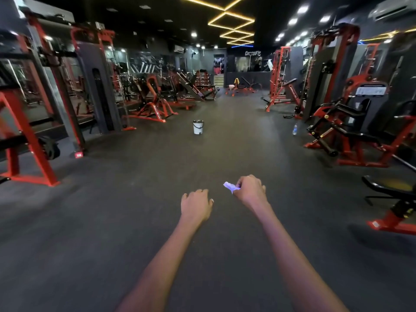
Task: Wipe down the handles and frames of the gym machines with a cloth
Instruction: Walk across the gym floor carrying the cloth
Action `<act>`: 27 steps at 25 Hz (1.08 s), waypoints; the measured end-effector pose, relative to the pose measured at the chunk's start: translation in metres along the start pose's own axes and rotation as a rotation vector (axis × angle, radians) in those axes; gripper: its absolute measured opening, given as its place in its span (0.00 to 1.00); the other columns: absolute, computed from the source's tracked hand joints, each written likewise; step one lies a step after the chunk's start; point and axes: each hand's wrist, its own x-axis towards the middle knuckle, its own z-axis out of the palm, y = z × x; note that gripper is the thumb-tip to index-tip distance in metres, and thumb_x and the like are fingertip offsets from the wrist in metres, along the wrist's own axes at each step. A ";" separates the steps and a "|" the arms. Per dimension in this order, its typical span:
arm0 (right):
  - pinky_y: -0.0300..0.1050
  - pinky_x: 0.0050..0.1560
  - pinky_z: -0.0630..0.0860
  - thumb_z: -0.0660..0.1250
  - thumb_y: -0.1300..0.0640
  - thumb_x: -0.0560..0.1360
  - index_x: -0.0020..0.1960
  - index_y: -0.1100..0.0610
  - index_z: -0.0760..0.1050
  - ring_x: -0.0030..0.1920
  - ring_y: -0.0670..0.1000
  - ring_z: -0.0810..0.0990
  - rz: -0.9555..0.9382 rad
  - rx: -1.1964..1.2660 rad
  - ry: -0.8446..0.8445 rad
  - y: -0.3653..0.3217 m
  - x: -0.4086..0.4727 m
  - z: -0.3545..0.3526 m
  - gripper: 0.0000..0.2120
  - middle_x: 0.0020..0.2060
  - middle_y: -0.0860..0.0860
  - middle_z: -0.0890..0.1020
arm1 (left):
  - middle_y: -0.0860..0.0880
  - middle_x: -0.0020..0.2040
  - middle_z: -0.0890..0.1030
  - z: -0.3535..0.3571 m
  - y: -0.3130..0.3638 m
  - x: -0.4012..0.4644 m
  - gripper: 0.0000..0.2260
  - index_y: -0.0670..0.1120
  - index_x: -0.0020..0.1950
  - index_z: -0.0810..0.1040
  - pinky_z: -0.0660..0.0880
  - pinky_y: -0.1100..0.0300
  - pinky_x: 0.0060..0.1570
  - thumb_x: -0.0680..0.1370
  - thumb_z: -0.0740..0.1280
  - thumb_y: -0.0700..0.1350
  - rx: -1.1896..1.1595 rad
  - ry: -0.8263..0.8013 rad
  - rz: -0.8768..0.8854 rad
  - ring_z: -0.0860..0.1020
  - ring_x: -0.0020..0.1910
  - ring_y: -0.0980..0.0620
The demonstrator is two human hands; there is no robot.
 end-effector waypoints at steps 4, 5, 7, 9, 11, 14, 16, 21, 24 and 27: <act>0.49 0.59 0.65 0.63 0.44 0.76 0.37 0.56 0.75 0.57 0.60 0.72 -0.003 0.022 -0.035 -0.044 0.095 0.045 0.17 0.52 0.56 0.77 | 0.48 0.65 0.75 -0.004 -0.058 0.099 0.17 0.48 0.67 0.72 0.64 0.54 0.65 0.81 0.57 0.52 -0.015 0.025 -0.023 0.74 0.64 0.47; 0.49 0.58 0.65 0.63 0.43 0.76 0.34 0.55 0.72 0.57 0.60 0.73 -0.003 0.025 -0.041 -0.056 0.122 0.058 0.19 0.51 0.56 0.78 | 0.48 0.65 0.75 -0.003 -0.073 0.125 0.17 0.48 0.67 0.72 0.63 0.53 0.65 0.81 0.57 0.52 -0.008 0.033 -0.029 0.74 0.64 0.47; 0.49 0.57 0.66 0.63 0.40 0.75 0.31 0.55 0.69 0.55 0.60 0.74 0.004 0.031 -0.037 -0.078 0.180 0.082 0.22 0.50 0.56 0.78 | 0.49 0.66 0.75 0.000 -0.101 0.184 0.17 0.48 0.67 0.71 0.63 0.53 0.66 0.81 0.57 0.52 0.000 0.038 -0.036 0.73 0.64 0.47; 0.49 0.57 0.66 0.63 0.40 0.75 0.33 0.54 0.72 0.56 0.60 0.74 0.009 0.030 -0.039 -0.098 0.229 0.098 0.20 0.50 0.56 0.79 | 0.49 0.67 0.75 0.001 -0.123 0.236 0.17 0.48 0.68 0.71 0.63 0.53 0.67 0.81 0.57 0.52 0.000 0.028 -0.032 0.73 0.65 0.47; 0.49 0.58 0.66 0.63 0.39 0.74 0.33 0.54 0.72 0.56 0.60 0.74 0.011 0.025 -0.035 -0.118 0.285 0.118 0.21 0.50 0.56 0.78 | 0.48 0.67 0.74 0.004 -0.148 0.297 0.18 0.48 0.68 0.71 0.63 0.52 0.67 0.81 0.57 0.52 0.005 0.027 -0.016 0.73 0.65 0.47; 0.50 0.57 0.66 0.64 0.39 0.74 0.29 0.54 0.67 0.53 0.60 0.74 0.042 0.034 -0.044 -0.152 0.375 0.143 0.23 0.45 0.56 0.77 | 0.48 0.66 0.75 0.006 -0.184 0.397 0.17 0.48 0.68 0.71 0.63 0.52 0.66 0.81 0.57 0.52 0.016 0.029 0.000 0.73 0.65 0.47; 0.50 0.58 0.67 0.64 0.41 0.75 0.27 0.53 0.63 0.51 0.60 0.73 0.062 0.035 -0.029 -0.170 0.434 0.150 0.24 0.42 0.55 0.73 | 0.48 0.66 0.75 0.004 -0.197 0.467 0.17 0.48 0.67 0.72 0.63 0.52 0.66 0.81 0.57 0.52 0.021 0.038 0.027 0.73 0.65 0.47; 0.50 0.58 0.67 0.64 0.46 0.75 0.28 0.52 0.64 0.56 0.61 0.74 0.106 0.024 -0.006 -0.187 0.580 0.180 0.20 0.50 0.58 0.79 | 0.47 0.65 0.76 0.021 -0.209 0.627 0.16 0.47 0.66 0.72 0.64 0.52 0.65 0.81 0.57 0.52 -0.006 0.022 0.095 0.74 0.64 0.46; 0.50 0.58 0.67 0.64 0.41 0.74 0.34 0.54 0.73 0.58 0.61 0.73 0.111 0.003 0.013 -0.179 0.681 0.205 0.19 0.52 0.58 0.78 | 0.47 0.64 0.76 0.043 -0.212 0.727 0.16 0.47 0.65 0.73 0.65 0.52 0.64 0.81 0.58 0.52 -0.006 0.031 0.123 0.74 0.63 0.46; 0.50 0.60 0.68 0.65 0.43 0.74 0.49 0.58 0.80 0.59 0.61 0.73 0.087 -0.043 0.023 -0.176 0.786 0.221 0.19 0.55 0.57 0.77 | 0.47 0.65 0.76 0.058 -0.209 0.827 0.16 0.47 0.65 0.72 0.64 0.52 0.65 0.81 0.58 0.52 -0.004 0.041 0.132 0.74 0.64 0.45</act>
